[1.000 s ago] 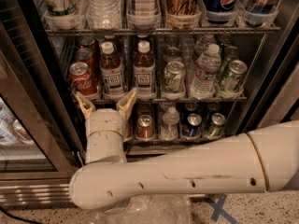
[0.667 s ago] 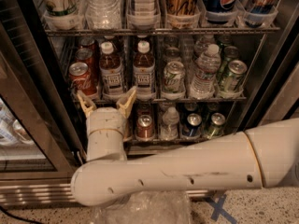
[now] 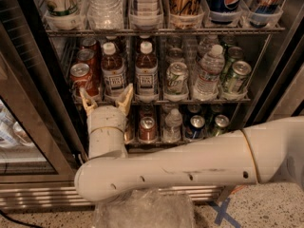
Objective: Pick blue plastic bottle from middle shelf of fridge
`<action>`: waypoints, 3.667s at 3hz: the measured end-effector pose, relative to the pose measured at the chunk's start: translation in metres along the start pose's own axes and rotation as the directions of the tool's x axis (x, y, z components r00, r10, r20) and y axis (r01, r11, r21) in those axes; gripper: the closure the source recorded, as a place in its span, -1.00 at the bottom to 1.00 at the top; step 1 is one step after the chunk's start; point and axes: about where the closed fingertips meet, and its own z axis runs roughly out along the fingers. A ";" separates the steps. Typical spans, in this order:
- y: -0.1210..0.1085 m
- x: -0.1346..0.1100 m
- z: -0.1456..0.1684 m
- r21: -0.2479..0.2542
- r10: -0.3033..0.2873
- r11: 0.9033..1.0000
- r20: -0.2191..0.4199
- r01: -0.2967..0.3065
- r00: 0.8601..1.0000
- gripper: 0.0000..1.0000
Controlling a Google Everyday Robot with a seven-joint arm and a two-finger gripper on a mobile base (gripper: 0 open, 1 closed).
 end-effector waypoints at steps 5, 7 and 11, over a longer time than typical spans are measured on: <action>-0.018 0.011 0.045 0.036 -0.028 0.999 0.021 0.028 0.999 -0.03; -0.018 0.010 0.045 0.036 -0.028 0.999 0.022 0.028 0.999 0.90; -0.011 -0.034 0.025 0.120 -0.031 0.993 0.231 0.003 0.972 1.00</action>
Offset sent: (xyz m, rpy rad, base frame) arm 0.0215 -0.0072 -0.0009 -0.0129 -0.0295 -0.0319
